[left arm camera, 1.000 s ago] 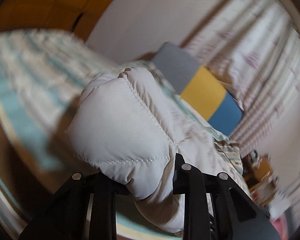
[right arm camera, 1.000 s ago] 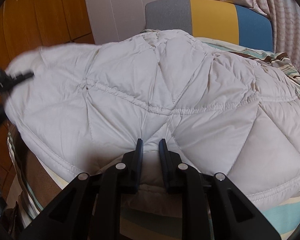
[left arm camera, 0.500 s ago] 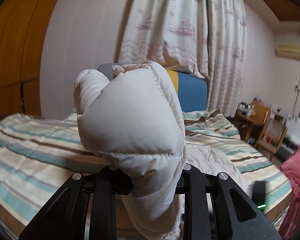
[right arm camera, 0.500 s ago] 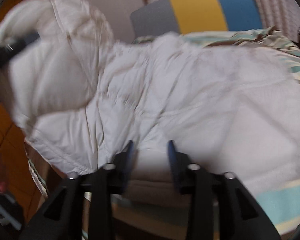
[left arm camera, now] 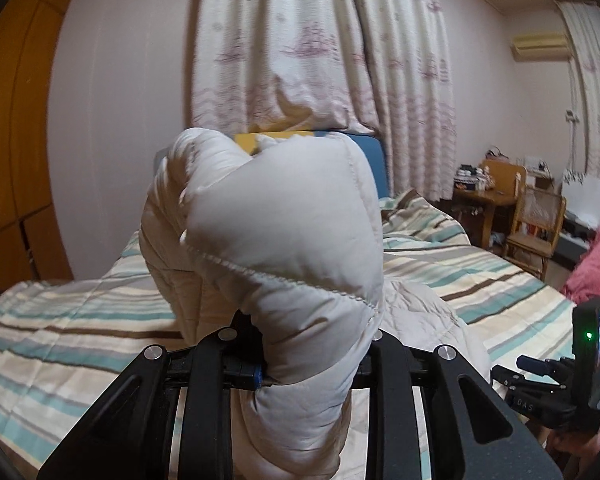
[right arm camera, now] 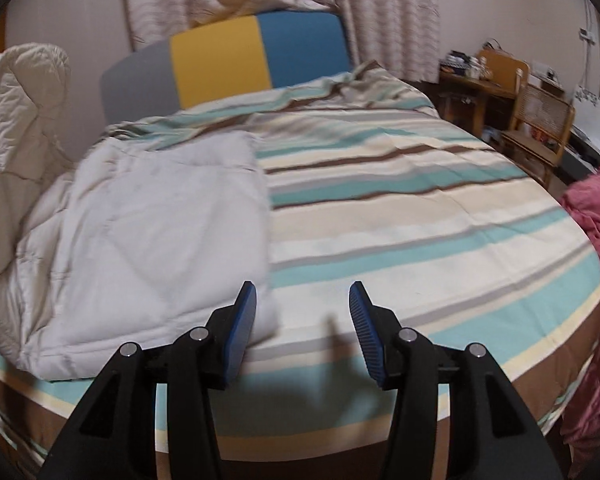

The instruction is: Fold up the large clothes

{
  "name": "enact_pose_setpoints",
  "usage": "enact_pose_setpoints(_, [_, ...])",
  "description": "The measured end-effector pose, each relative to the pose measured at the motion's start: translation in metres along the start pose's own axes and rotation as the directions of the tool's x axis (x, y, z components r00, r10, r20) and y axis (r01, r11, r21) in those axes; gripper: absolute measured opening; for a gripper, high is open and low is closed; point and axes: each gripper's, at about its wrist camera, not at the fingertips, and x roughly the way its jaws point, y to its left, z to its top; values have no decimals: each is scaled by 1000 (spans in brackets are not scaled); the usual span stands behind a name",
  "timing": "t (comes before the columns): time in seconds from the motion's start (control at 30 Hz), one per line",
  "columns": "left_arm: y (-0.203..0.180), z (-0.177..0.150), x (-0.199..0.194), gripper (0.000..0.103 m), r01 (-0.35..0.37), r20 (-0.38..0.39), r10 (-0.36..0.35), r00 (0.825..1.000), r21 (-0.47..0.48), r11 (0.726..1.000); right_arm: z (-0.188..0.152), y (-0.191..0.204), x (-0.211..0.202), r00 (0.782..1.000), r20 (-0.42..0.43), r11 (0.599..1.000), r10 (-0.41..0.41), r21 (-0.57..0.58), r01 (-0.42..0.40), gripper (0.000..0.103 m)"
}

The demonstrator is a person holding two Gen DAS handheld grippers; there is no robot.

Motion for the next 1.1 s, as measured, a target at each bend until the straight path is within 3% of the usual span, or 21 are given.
enact_pose_setpoints(0.23, [-41, -3, 12, 25, 47, -23, -45, 999, 97, 994, 2, -17, 0, 996, -28, 996, -86, 10, 86, 53])
enact_pose_setpoints(0.63, [-108, -34, 42, 25, 165, -129, -136, 982, 245, 955, 6, -35, -3, 993, -37, 992, -112, 53, 114, 54])
enact_pose_setpoints(0.7, [-116, -41, 48, 28, 176, -159, -139, 978, 254, 951, 6, -39, -3, 992, -40, 991, -118, 64, 120, 54])
enact_pose_setpoints(0.8, [-130, -58, 57, 41, 187, -202, -135, 970, 265, 946, 7, -44, -3, 992, -40, 990, -116, 82, 119, 54])
enact_pose_setpoints(0.87, [-138, -72, 61, 56, 217, -220, -158, 963, 275, 937, 7, -46, -3, 992, -39, 989, -118, 85, 121, 55])
enact_pose_setpoints(1.0, [-150, -92, 63, 57, 237, -229, -161, 960, 359, 903, 7, -46, -4, 994, -41, 990, -102, 92, 105, 55])
enact_pose_setpoints(1.1, [-145, -92, 61, 57, 266, -234, -195, 953, 329, 906, 9, -45, -5, 995, -32, 991, -93, 91, 96, 55])
